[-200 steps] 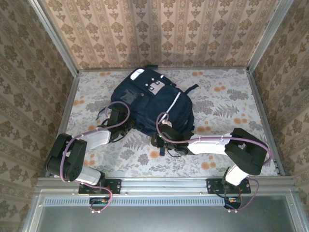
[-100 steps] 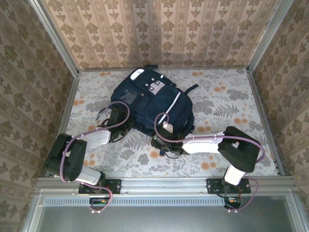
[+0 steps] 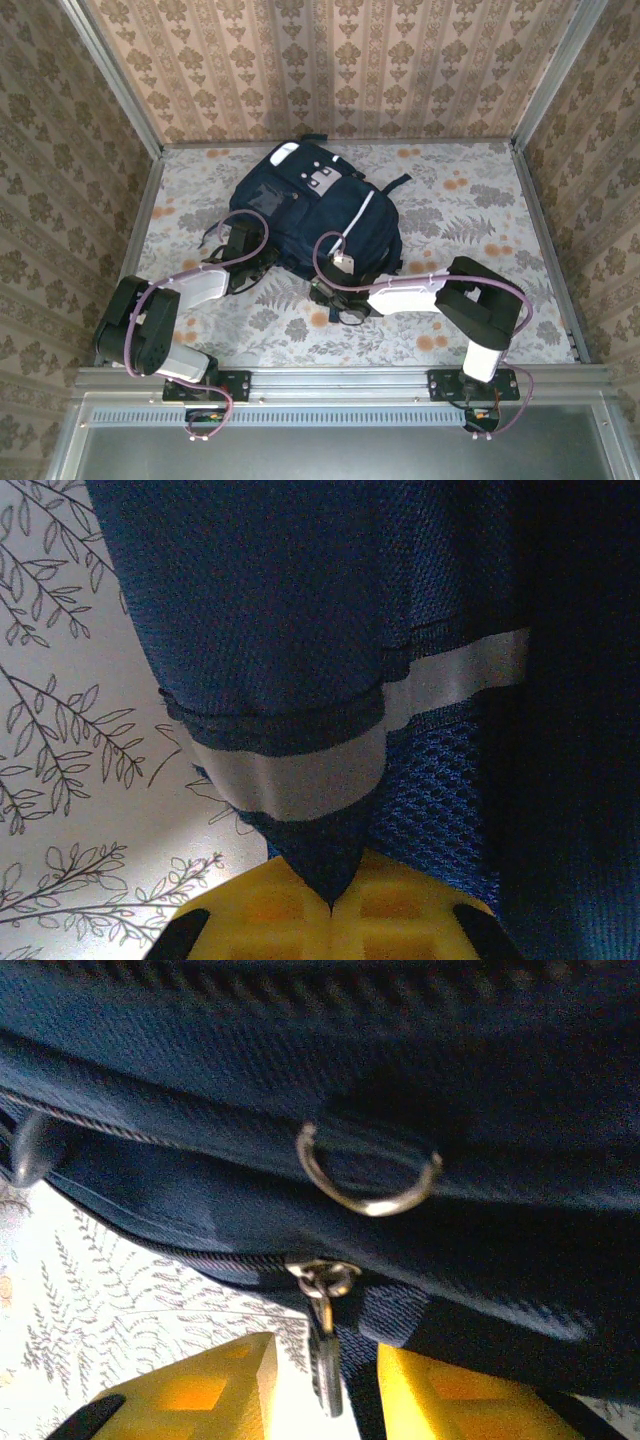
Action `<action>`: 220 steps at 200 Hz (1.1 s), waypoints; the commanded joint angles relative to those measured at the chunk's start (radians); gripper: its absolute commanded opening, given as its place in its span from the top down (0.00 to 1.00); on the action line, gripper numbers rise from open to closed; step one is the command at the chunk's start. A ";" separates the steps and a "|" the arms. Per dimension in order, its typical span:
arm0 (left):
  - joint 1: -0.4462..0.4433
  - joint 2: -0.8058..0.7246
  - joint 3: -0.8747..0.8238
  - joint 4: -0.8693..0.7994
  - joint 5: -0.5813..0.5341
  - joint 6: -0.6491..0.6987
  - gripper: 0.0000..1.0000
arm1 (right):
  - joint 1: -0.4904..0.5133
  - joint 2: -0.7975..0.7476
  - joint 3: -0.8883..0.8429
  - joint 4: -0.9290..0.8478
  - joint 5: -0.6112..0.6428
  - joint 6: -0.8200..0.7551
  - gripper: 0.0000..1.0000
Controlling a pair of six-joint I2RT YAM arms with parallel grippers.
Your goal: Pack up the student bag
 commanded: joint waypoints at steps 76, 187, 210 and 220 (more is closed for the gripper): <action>0.007 0.024 0.013 -0.015 0.002 -0.006 1.00 | -0.012 0.050 0.063 -0.181 0.101 0.077 0.84; 0.064 0.021 0.014 -0.042 -0.002 0.021 1.00 | -0.033 -0.120 -0.104 -0.030 0.055 -0.208 1.00; 0.076 0.018 0.020 -0.056 -0.005 0.031 1.00 | -0.049 -0.185 -0.182 0.010 0.005 -0.289 1.00; 0.082 0.018 0.023 -0.060 -0.005 0.034 1.00 | -0.062 -0.213 -0.204 0.003 -0.011 -0.305 1.00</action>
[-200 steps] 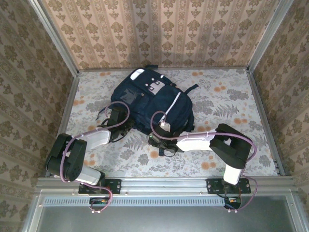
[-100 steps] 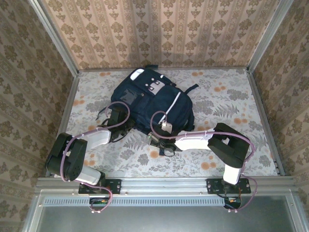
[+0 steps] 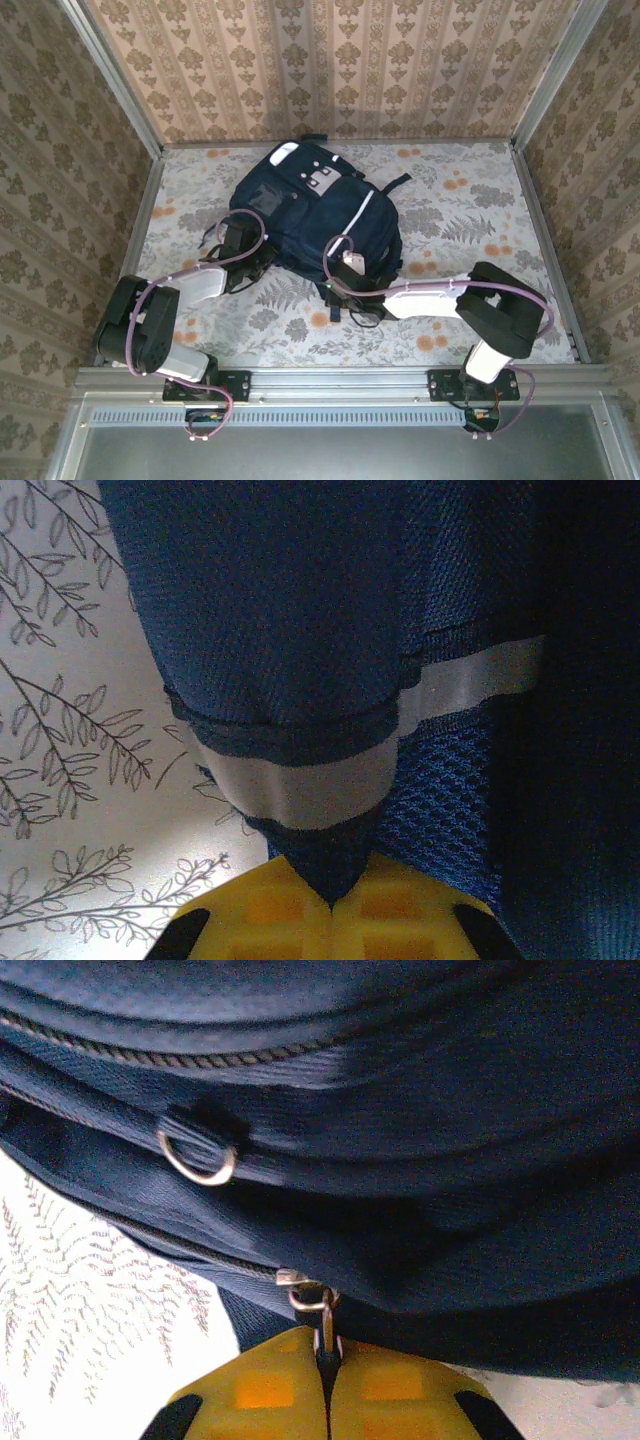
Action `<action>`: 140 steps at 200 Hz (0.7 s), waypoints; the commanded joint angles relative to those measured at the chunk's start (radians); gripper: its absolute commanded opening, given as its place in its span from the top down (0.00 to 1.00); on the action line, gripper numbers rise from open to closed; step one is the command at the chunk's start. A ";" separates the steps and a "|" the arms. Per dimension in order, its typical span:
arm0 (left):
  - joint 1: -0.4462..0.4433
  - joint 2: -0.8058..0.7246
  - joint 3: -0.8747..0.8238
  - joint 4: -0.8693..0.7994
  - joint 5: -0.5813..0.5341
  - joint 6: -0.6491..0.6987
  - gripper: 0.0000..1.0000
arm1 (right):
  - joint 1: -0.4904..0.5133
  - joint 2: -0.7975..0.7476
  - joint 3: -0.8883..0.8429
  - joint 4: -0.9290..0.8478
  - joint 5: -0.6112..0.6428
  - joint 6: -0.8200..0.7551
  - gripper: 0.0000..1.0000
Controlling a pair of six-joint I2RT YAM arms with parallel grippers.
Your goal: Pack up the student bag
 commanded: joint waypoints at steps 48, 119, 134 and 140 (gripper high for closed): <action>0.051 0.013 0.028 -0.057 -0.062 0.032 1.00 | -0.094 -0.189 -0.133 -0.052 -0.119 -0.242 1.00; 0.049 0.137 0.274 -0.191 0.062 0.183 1.00 | -0.114 -0.164 -0.104 -0.080 -0.320 -0.449 1.00; 0.040 0.225 0.391 -0.243 0.143 0.235 0.99 | -0.087 -0.151 -0.102 0.000 -0.357 -0.444 1.00; 0.037 0.253 0.424 -0.251 0.174 0.245 0.96 | -0.077 -0.140 -0.096 0.036 -0.364 -0.435 1.00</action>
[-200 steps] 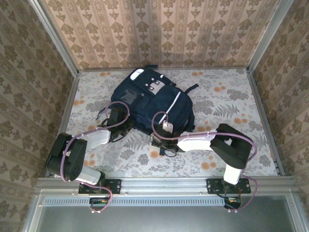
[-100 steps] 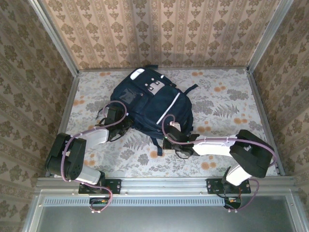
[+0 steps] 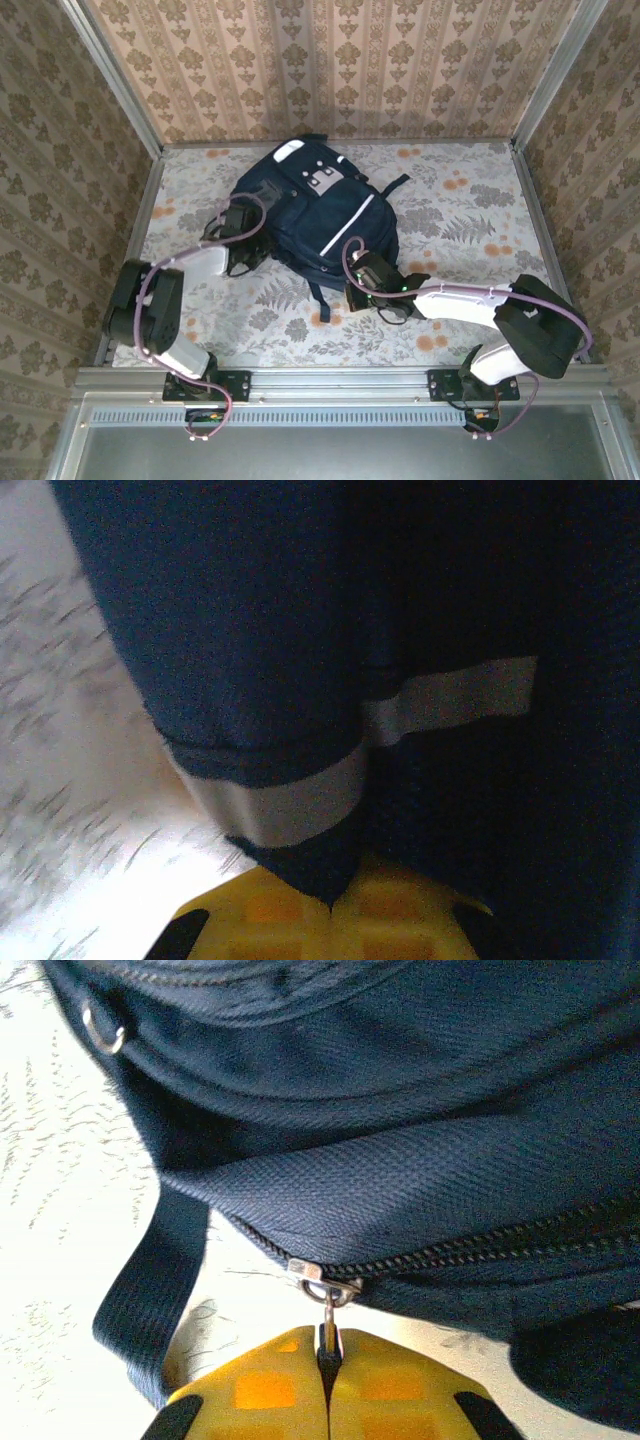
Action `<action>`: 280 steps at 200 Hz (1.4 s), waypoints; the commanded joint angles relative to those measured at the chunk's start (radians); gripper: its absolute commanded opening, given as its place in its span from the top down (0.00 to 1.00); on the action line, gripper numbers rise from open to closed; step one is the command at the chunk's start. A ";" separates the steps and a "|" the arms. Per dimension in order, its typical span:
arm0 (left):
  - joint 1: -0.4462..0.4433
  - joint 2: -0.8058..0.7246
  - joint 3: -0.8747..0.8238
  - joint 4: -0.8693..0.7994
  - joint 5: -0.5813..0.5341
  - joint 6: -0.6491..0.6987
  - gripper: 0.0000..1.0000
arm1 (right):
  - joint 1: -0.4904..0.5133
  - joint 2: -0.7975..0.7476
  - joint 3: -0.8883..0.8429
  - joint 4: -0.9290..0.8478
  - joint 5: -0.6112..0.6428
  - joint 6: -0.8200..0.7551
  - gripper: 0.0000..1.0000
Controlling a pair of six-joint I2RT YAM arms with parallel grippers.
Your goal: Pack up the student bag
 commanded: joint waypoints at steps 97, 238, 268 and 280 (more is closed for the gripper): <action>0.008 -0.257 -0.088 -0.034 0.131 0.031 0.45 | 0.099 0.273 0.229 0.300 -0.173 0.165 1.00; -0.049 -0.140 -0.235 0.327 0.182 0.013 0.61 | 0.103 0.261 0.151 0.399 -0.203 0.229 1.00; -0.047 -0.111 -0.254 0.340 0.157 0.005 0.71 | 0.101 0.254 0.152 0.392 -0.197 0.226 1.00; -0.044 -0.105 -0.255 0.330 0.150 0.008 0.73 | 0.101 0.252 0.152 0.385 -0.193 0.223 1.00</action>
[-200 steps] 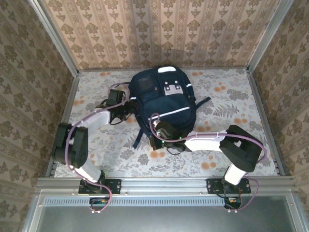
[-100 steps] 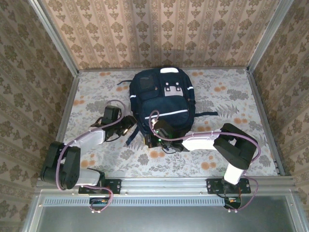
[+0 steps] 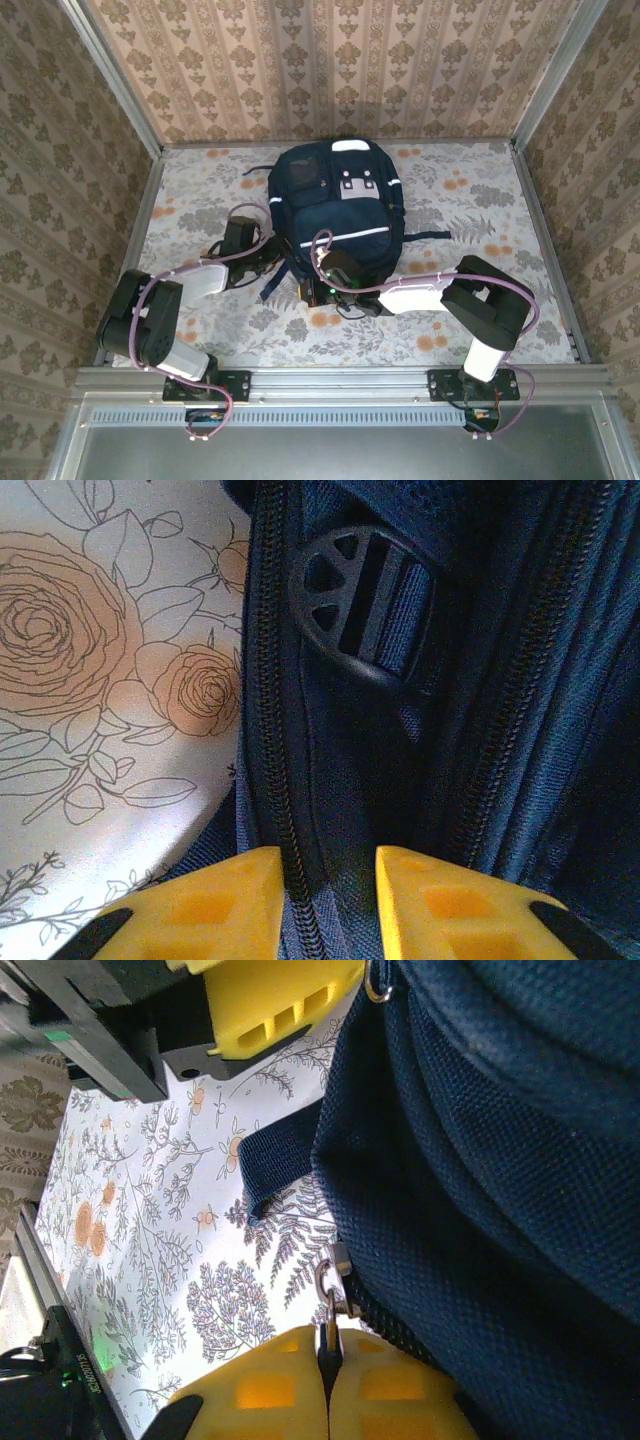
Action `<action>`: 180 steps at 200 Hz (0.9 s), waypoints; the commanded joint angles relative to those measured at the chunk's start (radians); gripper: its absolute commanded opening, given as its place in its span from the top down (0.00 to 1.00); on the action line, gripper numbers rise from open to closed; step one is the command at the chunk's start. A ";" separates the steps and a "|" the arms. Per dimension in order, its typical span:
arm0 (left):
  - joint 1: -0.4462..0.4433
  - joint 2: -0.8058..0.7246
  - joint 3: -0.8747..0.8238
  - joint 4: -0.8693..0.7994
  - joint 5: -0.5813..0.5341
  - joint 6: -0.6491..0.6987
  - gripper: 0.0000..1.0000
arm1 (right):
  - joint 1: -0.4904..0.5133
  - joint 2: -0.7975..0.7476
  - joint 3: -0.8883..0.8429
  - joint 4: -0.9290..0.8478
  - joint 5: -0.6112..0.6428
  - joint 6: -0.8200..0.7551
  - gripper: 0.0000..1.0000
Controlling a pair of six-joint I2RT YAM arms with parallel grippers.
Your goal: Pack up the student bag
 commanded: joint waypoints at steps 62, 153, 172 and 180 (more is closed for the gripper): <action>0.009 0.060 0.010 -0.009 -0.023 0.023 0.76 | 0.007 -0.020 -0.018 0.017 -0.026 0.007 1.00; 0.063 0.078 0.022 -0.074 -0.039 0.042 0.99 | 0.007 -0.123 -0.031 -0.303 0.083 -0.086 1.00; 0.076 0.074 0.020 -0.082 -0.039 0.042 1.00 | 0.007 -0.160 -0.043 -0.367 0.101 -0.116 1.00; 0.082 0.071 0.020 -0.087 -0.039 0.044 1.00 | 0.007 -0.178 -0.050 -0.393 0.111 -0.130 1.00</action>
